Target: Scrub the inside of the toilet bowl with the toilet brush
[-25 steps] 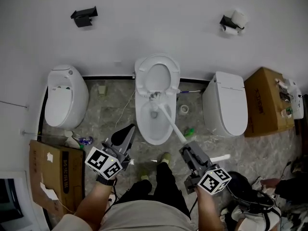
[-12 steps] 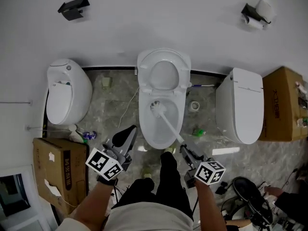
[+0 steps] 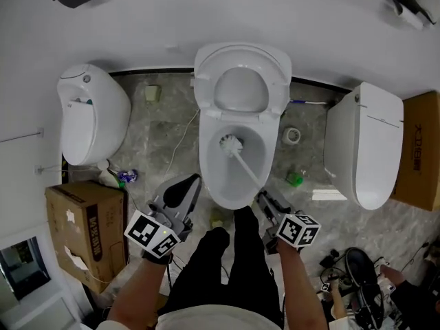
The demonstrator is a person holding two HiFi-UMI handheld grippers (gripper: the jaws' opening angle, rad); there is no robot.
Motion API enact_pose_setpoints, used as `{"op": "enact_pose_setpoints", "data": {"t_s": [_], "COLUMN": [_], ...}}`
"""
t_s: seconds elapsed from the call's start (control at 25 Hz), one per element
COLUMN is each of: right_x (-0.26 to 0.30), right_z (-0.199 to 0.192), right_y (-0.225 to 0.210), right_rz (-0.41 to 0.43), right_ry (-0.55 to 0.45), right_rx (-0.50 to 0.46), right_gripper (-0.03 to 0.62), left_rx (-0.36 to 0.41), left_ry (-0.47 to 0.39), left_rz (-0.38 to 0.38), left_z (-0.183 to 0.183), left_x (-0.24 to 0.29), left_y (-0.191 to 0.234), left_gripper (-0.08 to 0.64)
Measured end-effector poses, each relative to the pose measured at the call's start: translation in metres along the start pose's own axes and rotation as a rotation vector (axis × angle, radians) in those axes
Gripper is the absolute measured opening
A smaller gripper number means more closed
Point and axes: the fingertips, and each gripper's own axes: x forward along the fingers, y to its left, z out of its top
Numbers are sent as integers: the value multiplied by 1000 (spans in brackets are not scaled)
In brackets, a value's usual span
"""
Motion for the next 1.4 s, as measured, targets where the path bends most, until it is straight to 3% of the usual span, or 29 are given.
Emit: {"op": "enact_pose_setpoints", "data": {"t_s": [0.32,0.6,1.0,1.4], "right_x": [87,148,209,225], "right_z": [-58,-76,-73,-101], "right_y": [-64,-95,-130,-122], "right_rz": [-43,-20,8,48], "right_ry": [6,-29,-90,31], "right_rx": [136,251,348,261], "right_gripper": [164,164,164,164], "left_rx": [-29,-30,-32,-57], "left_ry": [48,68,74,63], "left_rz": [9,-12,-5,16], "left_z": [-100,-156,-199,-209], "left_x": [28,40,45,37], "left_y": [49,78,110,116], "left_gripper": [3,3,3,3]}}
